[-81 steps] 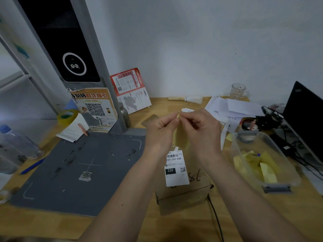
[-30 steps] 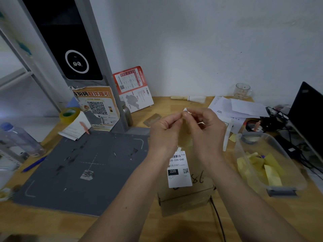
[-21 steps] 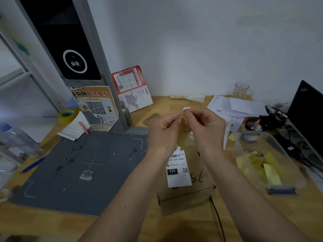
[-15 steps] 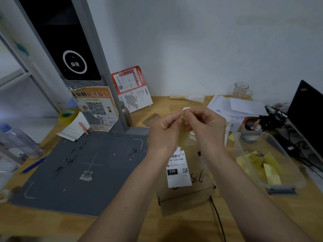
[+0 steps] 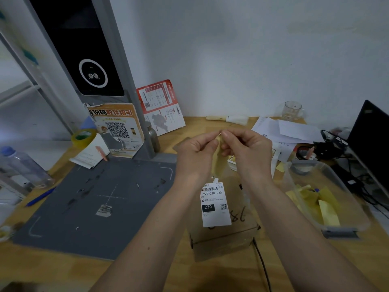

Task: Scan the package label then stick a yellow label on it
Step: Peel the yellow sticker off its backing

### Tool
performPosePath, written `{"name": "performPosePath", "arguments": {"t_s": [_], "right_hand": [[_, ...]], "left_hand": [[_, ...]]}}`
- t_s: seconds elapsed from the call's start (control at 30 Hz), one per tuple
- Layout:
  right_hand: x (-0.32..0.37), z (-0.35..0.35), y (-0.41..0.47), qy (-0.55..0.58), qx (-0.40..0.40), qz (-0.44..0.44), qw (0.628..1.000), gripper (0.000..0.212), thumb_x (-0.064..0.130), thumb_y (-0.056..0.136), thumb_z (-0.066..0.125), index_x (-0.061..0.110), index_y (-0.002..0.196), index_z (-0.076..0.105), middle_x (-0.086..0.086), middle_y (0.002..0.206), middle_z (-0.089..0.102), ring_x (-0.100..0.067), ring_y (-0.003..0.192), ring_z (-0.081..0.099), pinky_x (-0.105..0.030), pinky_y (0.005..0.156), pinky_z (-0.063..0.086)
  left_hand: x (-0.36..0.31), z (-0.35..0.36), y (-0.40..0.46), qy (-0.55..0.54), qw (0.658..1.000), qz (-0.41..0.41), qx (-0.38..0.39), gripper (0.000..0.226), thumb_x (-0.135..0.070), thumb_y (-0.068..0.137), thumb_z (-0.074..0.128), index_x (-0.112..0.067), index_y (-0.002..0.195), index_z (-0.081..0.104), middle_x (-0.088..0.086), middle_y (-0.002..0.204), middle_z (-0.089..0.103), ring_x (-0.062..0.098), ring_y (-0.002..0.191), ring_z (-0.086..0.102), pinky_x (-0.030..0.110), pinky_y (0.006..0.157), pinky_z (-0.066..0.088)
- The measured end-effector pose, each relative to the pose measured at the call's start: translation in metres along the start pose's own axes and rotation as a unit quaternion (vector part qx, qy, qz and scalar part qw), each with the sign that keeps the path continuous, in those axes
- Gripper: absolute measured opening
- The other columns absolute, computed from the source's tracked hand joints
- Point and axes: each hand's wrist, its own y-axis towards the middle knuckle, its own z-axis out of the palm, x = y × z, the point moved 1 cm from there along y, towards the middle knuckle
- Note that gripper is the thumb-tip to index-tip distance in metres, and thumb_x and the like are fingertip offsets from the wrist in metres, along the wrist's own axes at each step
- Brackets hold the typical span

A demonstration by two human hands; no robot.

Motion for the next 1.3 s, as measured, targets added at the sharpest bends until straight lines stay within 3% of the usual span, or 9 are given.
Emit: {"name": "performPosePath", "arguments": {"t_s": [0.5, 0.6, 0.67, 0.77, 0.87, 0.93, 1.03, 1.17, 1.3], "right_hand": [[0.0, 0.0, -0.007, -0.013, -0.006, -0.024, 1.0, 0.006, 0.002, 0.08, 0.069, 0.007, 0.084, 0.072, -0.009, 0.072, 0.066, -0.014, 0.06, 0.058, -0.024, 0.058, 0.052], [0.0, -0.003, -0.006, -0.049, 0.01, -0.038, 0.998, 0.007, 0.006, 0.081, 0.07, 0.012, 0.083, 0.071, -0.008, 0.073, 0.063, -0.018, 0.066, 0.056, -0.032, 0.063, 0.052], [0.003, -0.005, -0.006, -0.068, 0.021, -0.043, 0.997, 0.009, 0.007, 0.08, 0.071, 0.016, 0.08, 0.07, -0.008, 0.071, 0.059, -0.021, 0.067, 0.052, -0.036, 0.064, 0.049], [0.008, -0.007, -0.004, -0.072, 0.026, -0.036, 0.996, 0.013, 0.005, 0.082, 0.068, 0.016, 0.076, 0.066, -0.007, 0.072, 0.061, -0.015, 0.059, 0.051, -0.025, 0.055, 0.046], [0.011, -0.009, -0.002, -0.049, -0.001, -0.018, 0.999, 0.013, 0.005, 0.087, 0.061, 0.013, 0.078, 0.062, -0.003, 0.068, 0.058, -0.006, 0.047, 0.048, -0.018, 0.046, 0.043], [0.008, -0.011, -0.001, -0.04, -0.025, -0.006, 0.999, 0.012, 0.007, 0.089, 0.059, 0.014, 0.079, 0.06, -0.001, 0.067, 0.056, -0.007, 0.047, 0.047, -0.021, 0.047, 0.044], [0.004, -0.012, -0.003, -0.029, -0.034, 0.015, 0.999, 0.009, 0.011, 0.091, 0.058, 0.014, 0.083, 0.058, -0.001, 0.064, 0.053, -0.009, 0.048, 0.046, -0.025, 0.05, 0.044], [0.005, -0.01, -0.006, -0.024, -0.032, 0.011, 0.999, 0.011, 0.015, 0.091, 0.059, 0.014, 0.081, 0.057, -0.004, 0.058, 0.048, -0.007, 0.042, 0.04, -0.017, 0.044, 0.038], [0.007, -0.012, -0.004, -0.033, -0.036, -0.002, 0.999, 0.014, 0.017, 0.091, 0.06, 0.017, 0.077, 0.063, -0.003, 0.056, 0.046, -0.008, 0.044, 0.039, -0.014, 0.044, 0.037]], "left_hand": [[-0.001, -0.001, -0.007, -0.01, 1.0, 0.01, 0.002, 0.026, -0.004, 0.093, 0.055, -0.014, 0.11, 0.071, -0.02, 0.088, 0.067, -0.023, 0.076, 0.059, -0.004, 0.068, 0.041], [-0.002, -0.002, -0.008, -0.007, 1.0, 0.016, 0.008, 0.026, -0.003, 0.093, 0.056, -0.018, 0.107, 0.071, -0.022, 0.086, 0.068, -0.02, 0.078, 0.061, -0.002, 0.069, 0.042], [-0.003, -0.003, -0.007, 0.001, 1.0, 0.016, 0.02, 0.028, -0.003, 0.092, 0.057, -0.021, 0.108, 0.071, -0.016, 0.094, 0.072, -0.014, 0.086, 0.064, 0.0, 0.073, 0.045], [-0.004, -0.004, -0.005, 0.0, 1.0, 0.014, 0.02, 0.03, -0.002, 0.088, 0.063, -0.019, 0.111, 0.069, -0.008, 0.109, 0.071, -0.006, 0.101, 0.063, 0.005, 0.084, 0.047], [-0.002, -0.006, -0.006, -0.014, 1.0, 0.015, -0.016, 0.027, -0.004, 0.084, 0.068, -0.026, 0.098, 0.071, -0.025, 0.085, 0.07, -0.014, 0.08, 0.062, 0.007, 0.074, 0.051], [-0.001, -0.007, -0.007, -0.039, 0.998, 0.011, -0.041, 0.024, -0.004, 0.084, 0.068, -0.027, 0.087, 0.07, -0.022, 0.07, 0.07, -0.01, 0.068, 0.064, 0.014, 0.066, 0.054], [0.0, -0.009, -0.008, -0.047, 0.996, 0.013, -0.069, 0.02, -0.007, 0.087, 0.066, -0.026, 0.083, 0.068, -0.012, 0.077, 0.072, 0.0, 0.073, 0.068, 0.019, 0.072, 0.056], [0.003, -0.008, -0.006, -0.038, 0.998, 0.011, -0.055, 0.018, -0.01, 0.092, 0.06, -0.025, 0.084, 0.068, -0.007, 0.082, 0.072, 0.008, 0.08, 0.067, 0.029, 0.078, 0.056], [0.01, -0.007, -0.002, 0.002, 0.997, 0.058, -0.053, 0.015, -0.018, 0.091, 0.058, -0.008, 0.082, 0.063, 0.001, 0.08, 0.054, 0.016, 0.074, 0.05, 0.032, 0.072, 0.044]]}}
